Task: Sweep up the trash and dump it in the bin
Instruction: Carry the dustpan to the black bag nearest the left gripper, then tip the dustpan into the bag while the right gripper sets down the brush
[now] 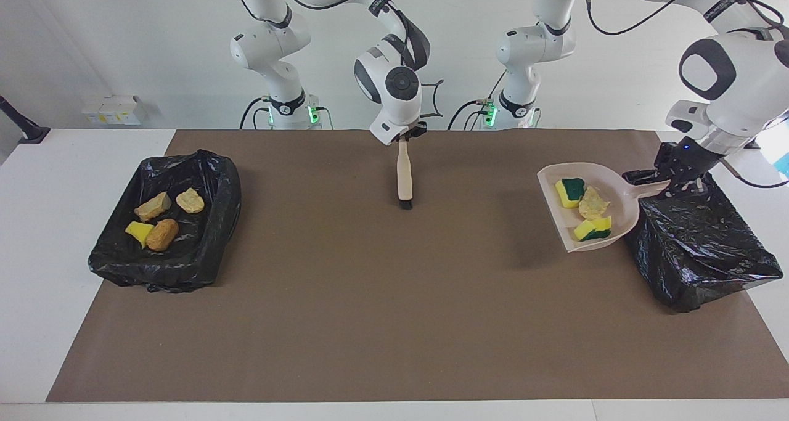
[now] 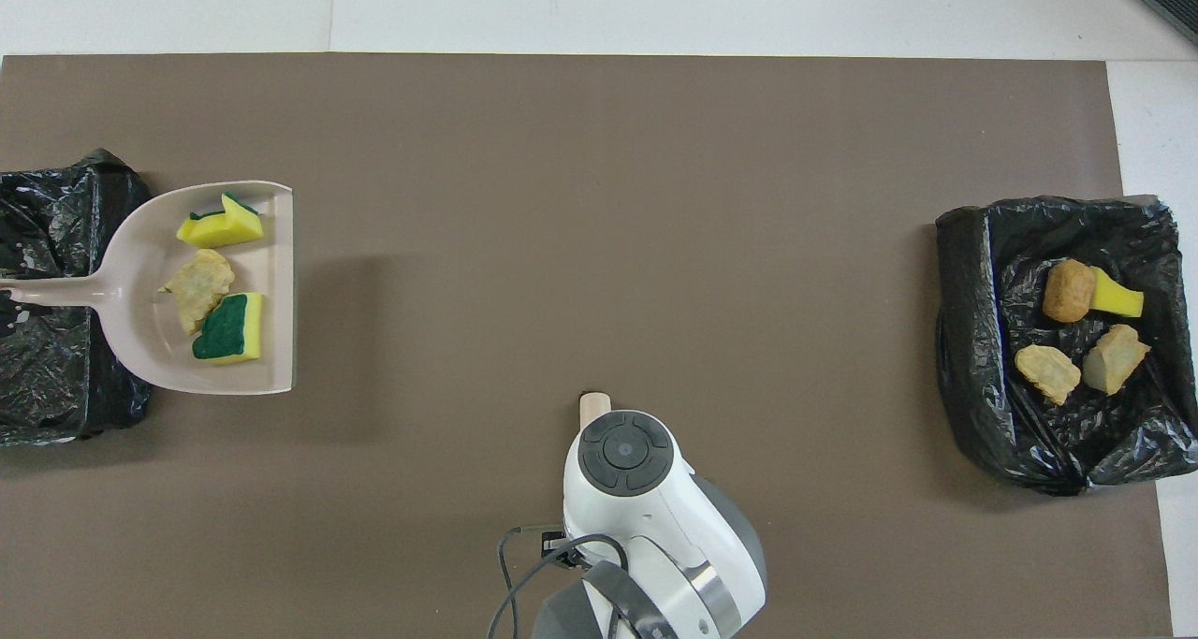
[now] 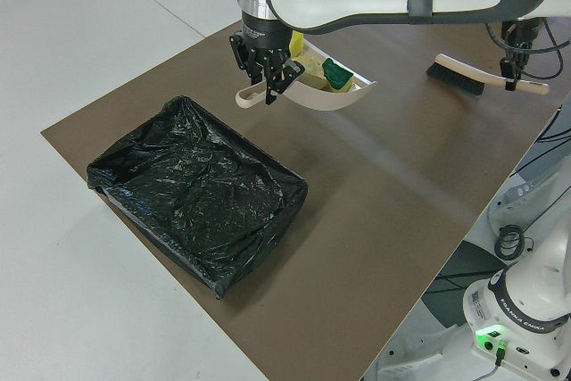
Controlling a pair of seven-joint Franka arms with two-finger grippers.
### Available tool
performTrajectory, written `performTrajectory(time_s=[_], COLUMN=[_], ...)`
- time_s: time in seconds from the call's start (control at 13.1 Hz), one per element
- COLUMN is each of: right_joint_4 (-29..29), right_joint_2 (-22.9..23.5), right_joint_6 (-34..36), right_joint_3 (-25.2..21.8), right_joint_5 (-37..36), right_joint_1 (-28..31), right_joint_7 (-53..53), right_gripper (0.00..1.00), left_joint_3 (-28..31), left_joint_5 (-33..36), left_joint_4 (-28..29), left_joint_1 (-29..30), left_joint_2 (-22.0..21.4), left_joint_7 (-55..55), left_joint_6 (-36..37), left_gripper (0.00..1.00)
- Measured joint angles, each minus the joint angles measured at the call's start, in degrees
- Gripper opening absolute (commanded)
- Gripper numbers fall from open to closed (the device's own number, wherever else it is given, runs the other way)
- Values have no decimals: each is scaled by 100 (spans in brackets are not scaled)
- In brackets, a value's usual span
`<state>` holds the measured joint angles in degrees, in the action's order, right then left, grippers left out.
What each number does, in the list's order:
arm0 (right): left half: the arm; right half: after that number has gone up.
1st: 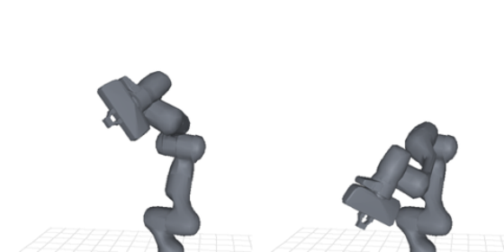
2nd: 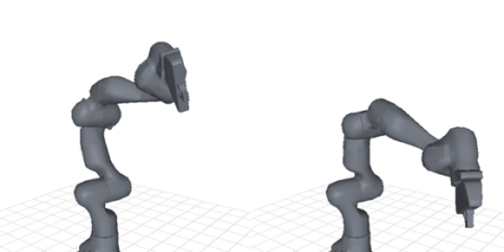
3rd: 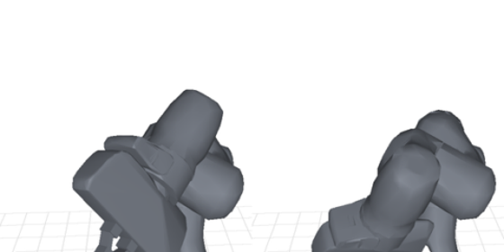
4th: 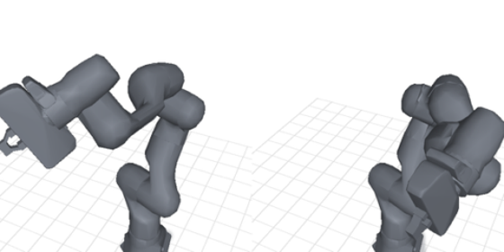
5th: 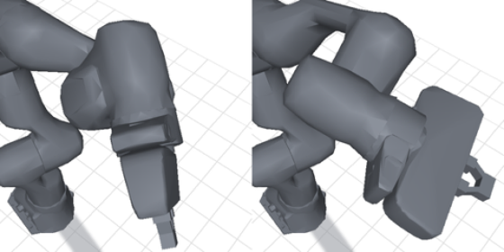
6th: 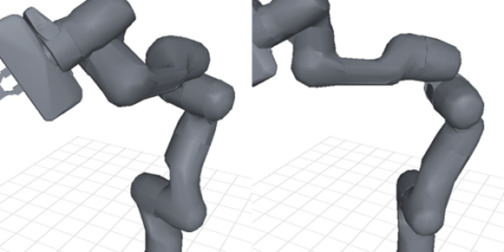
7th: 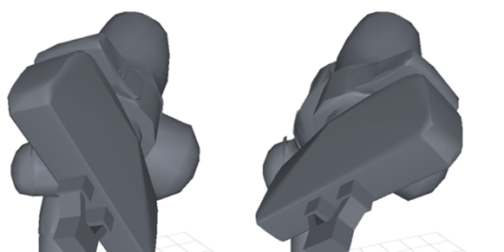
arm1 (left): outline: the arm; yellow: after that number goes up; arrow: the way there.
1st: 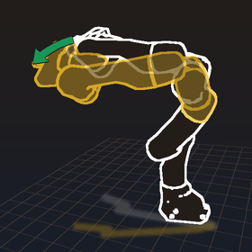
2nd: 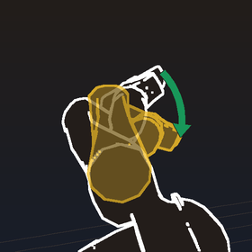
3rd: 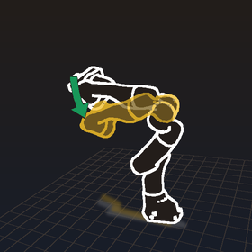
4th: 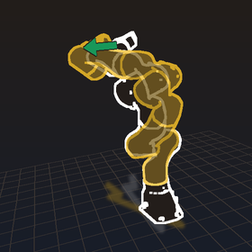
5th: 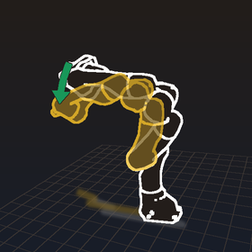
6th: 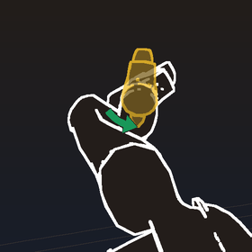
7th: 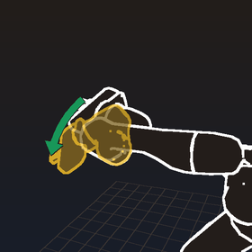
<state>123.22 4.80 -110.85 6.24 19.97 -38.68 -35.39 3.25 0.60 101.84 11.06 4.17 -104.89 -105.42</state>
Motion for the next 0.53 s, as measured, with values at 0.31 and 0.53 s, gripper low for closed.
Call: performTrajectory(time_s=[0.31,0.53], right_joint_4=[149,139], right_joint_2=[0,2], right_joint_6=[-299,-330], right_joint_3=[0,0], right_joint_5=[-2,-2], right_joint_1=[-1,-1], right_joint_7=[16,17], right_gripper=[99,100], left_joint_3=[8,11], left_joint_5=[361,928], left_joint_4=[-211,-407], left_joint_1=[784,1175], left_joint_2=[84,178], left_joint_7=[-960,-1200], left_joint_6=[-6,-32], left_gripper=[0,0])
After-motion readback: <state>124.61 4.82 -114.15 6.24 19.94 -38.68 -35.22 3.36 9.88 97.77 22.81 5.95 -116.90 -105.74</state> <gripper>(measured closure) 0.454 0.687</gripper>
